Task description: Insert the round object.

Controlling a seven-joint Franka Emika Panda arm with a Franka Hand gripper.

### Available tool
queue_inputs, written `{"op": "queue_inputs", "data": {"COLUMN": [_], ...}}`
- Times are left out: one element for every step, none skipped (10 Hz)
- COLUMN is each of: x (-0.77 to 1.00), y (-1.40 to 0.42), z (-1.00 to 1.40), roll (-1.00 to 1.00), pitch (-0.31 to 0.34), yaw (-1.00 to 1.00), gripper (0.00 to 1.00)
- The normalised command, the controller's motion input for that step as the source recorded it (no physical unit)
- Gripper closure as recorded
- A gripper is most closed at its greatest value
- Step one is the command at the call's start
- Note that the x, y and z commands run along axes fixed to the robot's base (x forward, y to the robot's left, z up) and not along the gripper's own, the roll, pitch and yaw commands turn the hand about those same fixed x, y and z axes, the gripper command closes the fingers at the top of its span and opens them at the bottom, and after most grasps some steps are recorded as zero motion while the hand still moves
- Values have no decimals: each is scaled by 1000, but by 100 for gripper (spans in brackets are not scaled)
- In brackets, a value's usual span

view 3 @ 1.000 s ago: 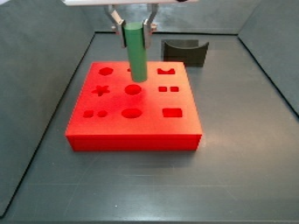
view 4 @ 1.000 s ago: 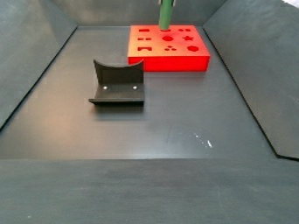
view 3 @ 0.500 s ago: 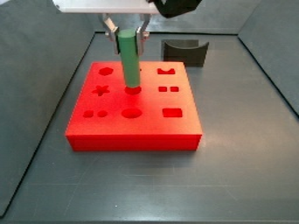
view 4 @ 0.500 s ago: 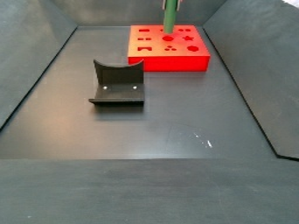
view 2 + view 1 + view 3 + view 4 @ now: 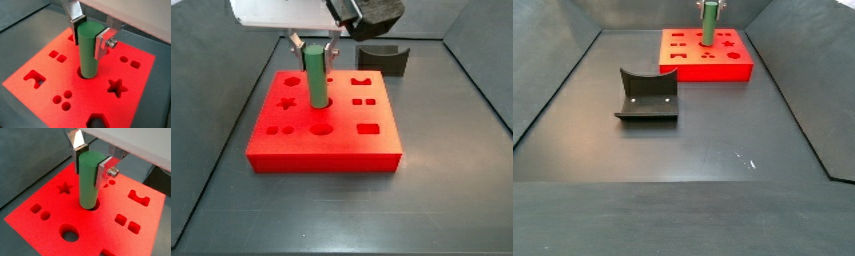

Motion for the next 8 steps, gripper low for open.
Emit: {"op": "queue_inputs", "data": {"x": [0, 0, 309, 469, 366, 0, 0, 0], "y": [0, 0, 0, 0, 0, 0, 0, 0], "z": [-226, -249, -251, -237, -226, -194, -189, -206], "roll": [63, 99, 129, 117, 104, 84, 70, 86], "pitch": [-4, -9, -19, -29, -26, 0, 0, 0], "yaw": [0, 0, 160, 183, 143, 9, 0, 0], "gripper": [100, 100, 100, 100, 100, 100, 100, 100]}}
